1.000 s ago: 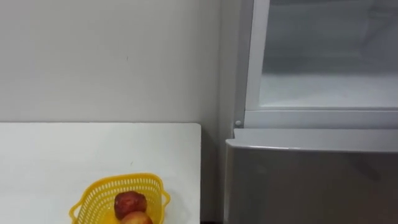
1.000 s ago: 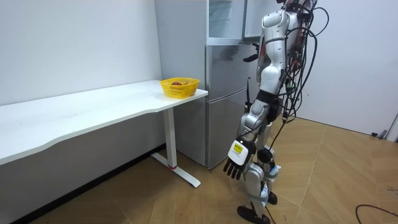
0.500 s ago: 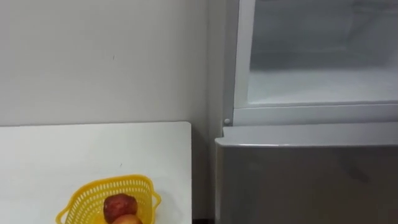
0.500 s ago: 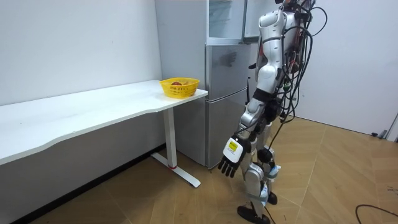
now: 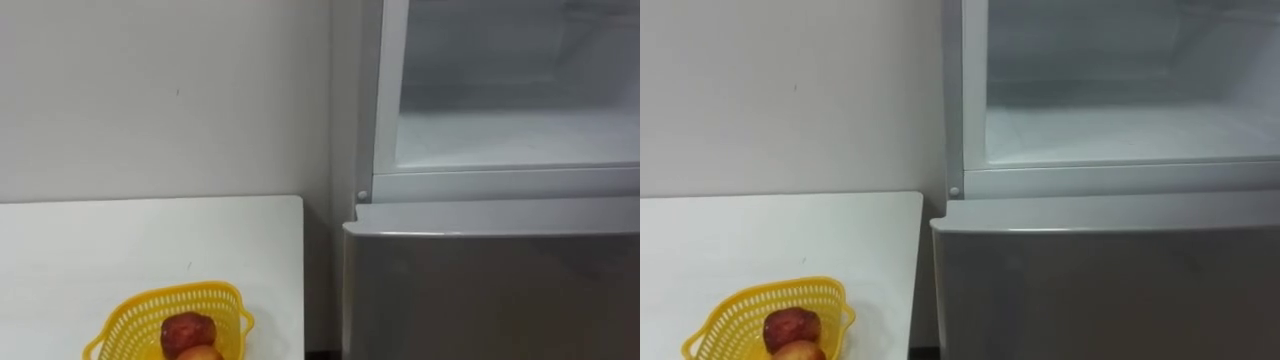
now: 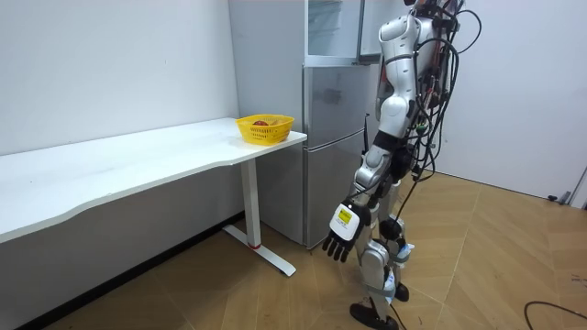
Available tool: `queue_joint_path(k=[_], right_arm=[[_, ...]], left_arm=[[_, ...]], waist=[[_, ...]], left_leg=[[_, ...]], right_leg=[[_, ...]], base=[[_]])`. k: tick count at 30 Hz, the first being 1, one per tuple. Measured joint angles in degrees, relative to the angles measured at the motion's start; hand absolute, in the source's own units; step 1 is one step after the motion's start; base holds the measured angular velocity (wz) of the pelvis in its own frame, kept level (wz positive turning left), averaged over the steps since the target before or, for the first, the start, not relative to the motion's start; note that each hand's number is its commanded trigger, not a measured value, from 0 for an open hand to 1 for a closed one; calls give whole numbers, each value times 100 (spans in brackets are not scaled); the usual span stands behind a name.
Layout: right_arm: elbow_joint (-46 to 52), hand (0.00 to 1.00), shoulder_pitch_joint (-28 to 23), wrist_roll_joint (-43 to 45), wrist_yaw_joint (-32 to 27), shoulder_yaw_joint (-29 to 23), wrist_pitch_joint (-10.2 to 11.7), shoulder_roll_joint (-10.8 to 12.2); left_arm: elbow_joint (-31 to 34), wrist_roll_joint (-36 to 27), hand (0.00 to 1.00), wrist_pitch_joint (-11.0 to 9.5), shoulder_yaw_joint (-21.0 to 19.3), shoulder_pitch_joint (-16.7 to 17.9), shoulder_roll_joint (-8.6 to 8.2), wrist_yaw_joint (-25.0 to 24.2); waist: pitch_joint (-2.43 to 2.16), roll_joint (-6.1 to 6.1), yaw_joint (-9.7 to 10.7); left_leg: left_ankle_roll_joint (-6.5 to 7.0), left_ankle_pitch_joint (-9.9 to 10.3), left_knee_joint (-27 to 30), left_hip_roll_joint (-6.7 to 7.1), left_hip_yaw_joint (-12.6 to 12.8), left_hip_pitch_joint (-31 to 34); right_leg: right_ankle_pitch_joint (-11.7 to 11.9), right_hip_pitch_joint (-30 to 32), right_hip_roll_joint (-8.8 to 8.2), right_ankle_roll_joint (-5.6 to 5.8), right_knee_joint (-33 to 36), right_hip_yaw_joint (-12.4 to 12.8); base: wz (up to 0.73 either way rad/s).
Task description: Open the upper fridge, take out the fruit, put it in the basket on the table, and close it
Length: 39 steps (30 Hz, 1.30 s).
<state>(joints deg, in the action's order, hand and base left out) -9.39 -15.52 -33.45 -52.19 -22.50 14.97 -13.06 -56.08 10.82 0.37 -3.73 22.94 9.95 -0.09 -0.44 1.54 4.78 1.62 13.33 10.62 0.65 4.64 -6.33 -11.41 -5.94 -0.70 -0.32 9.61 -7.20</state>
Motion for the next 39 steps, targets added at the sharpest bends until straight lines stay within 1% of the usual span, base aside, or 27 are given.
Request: queue_joint_path(k=[2,3,4,8,11,14,18,22,24,26,28,30,32,35,39], right_arm=[[3,0,27,-672,-18,-166,22,-15],[7,0,37,-873,-15,-183,28,-14],[12,0,41,-1280,-9,-191,54,-14],[16,0,85,-2700,218,-192,120,-14],[44,0,156,-3207,314,-197,184,-15],[221,0,278,-3755,512,-346,235,-15],[550,0,295,-3895,638,-455,268,-18],[867,0,321,-3895,921,-647,269,-37],[1026,0,323,-3902,1013,-714,266,-36],[1198,0,378,-3923,1185,-843,268,-37],[1313,0,407,-3925,1327,-892,268,-37],[1404,0,450,-3963,1431,-968,261,-37],[1547,0,603,-3979,1506,-1121,264,-41],[1718,0,727,-3961,1650,-1279,277,-61],[1987,0,763,-3924,1672,-1329,277,-67]], left_arm=[[106,-38,0,-33,0,25,1,5],[106,-84,0,-41,1,21,1,6],[106,-167,0,-53,1,1,1,0],[109,-236,0,-112,-6,-62,1,-9],[152,-237,0,-146,-22,-62,0,-10],[196,-237,0,-178,-72,-53,-6,-8],[221,-235,0,-198,-77,-23,-9,-1],[219,-217,0,-198,-105,-20,-19,9],[220,-155,0,-198,-240,-31,-55,6],[211,-122,0,-199,-377,-43,-57,8],[213,-116,0,-207,-457,-42,-64,-1],[201,-117,0,-245,-534,-36,-64,-11],[187,-116,0,-294,-691,-3,-64,-32],[134,-116,0,-352,-856,0,-64,-59],[80,-116,0,-354,-909,2,-66,-53]], waist=[[-1,30,32],[-4,34,39],[-5,42,45],[-1,25,41],[2,24,40],[4,15,19],[5,4,24],[7,-1,26],[6,-4,52],[16,-5,41],[18,-9,78],[18,-7,94],[18,-3,131],[22,-2,132],[23,-15,146]], left_leg=[[0,0,2,1,1,1],[0,0,4,1,1,-2],[0,0,4,0,1,-6],[1,0,-21,0,7,32],[3,-2,-20,0,11,75],[3,-2,-18,-2,69,69],[3,-2,-18,-3,110,74],[3,-2,-19,-5,176,76],[3,-2,-19,-4,177,76],[3,-2,-19,-5,203,69],[3,-2,-19,-10,234,62],[3,-2,-24,-10,237,62],[3,-1,-42,-15,257,69],[4,-1,-101,-26,306,71],[4,-1,-113,-31,315,75]], right_leg=[[0,-1,-1,0,9,-24],[0,-3,-1,0,10,-29],[1,-3,-1,0,13,-24],[-8,73,11,1,45,56],[-12,154,9,1,106,61],[-12,184,7,1,111,65],[-12,198,6,2,122,102],[-12,208,7,2,137,152],[-13,211,5,3,155,152],[-32,207,2,4,215,172],[-32,208,4,4,218,193],[-32,215,4,4,221,209],[-36,273,12,7,217,216],[-39,309,21,6,217,230],[-36,310,27,5,217,230]], base=[[0],[0],[0],[-3],[-1],[-7],[-5],[-6],[-2],[-5],[-2],[0],[-2],[-4],[0]])
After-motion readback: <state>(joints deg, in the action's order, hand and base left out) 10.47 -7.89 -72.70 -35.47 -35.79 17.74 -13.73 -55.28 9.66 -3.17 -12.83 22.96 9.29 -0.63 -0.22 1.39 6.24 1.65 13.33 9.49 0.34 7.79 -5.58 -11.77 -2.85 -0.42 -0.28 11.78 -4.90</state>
